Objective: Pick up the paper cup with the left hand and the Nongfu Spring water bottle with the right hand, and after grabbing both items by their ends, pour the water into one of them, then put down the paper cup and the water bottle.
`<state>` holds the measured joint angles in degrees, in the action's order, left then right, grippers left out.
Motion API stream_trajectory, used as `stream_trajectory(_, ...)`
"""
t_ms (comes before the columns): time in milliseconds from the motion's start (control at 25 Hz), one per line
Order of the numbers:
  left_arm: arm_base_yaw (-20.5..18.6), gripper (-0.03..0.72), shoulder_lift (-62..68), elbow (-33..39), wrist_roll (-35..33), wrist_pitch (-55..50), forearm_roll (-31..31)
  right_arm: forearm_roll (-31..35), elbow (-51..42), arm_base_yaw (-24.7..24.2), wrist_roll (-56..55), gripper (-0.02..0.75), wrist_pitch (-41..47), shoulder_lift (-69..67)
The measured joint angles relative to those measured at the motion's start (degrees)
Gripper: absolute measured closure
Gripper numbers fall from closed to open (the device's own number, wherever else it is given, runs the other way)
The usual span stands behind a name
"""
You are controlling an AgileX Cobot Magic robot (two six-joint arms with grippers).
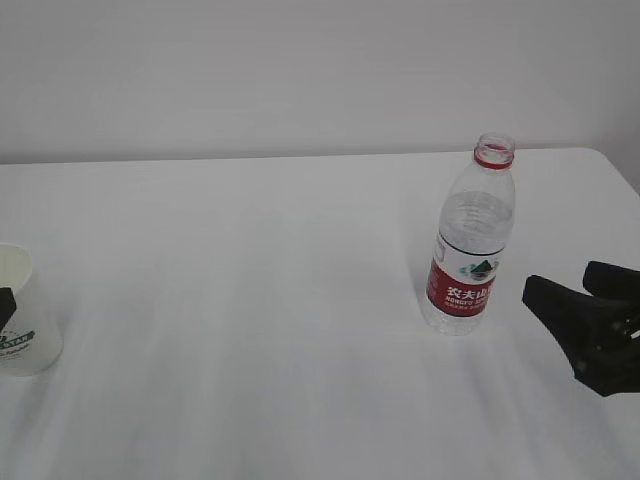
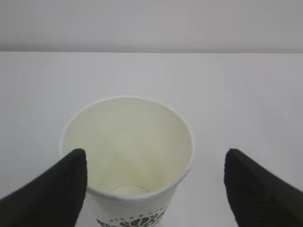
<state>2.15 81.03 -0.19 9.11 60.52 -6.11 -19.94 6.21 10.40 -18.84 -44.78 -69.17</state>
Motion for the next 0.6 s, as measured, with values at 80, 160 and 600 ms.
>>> stream_trajectory(80,0.00,0.016,0.00,-0.09,-0.14,-0.11,0.11,0.00,0.00,0.00,0.00,0.186,0.00,0.00)
stream_trajectory(160,0.00,0.016,0.00,-0.09,-0.14,0.46,-0.02,0.00,0.00,0.00,0.00,0.186,0.00,0.00)
stream_trajectory(600,0.00,0.015,0.00,-0.09,-2.75,3.11,2.46,0.00,0.00,0.00,0.00,0.186,-0.04,0.00)
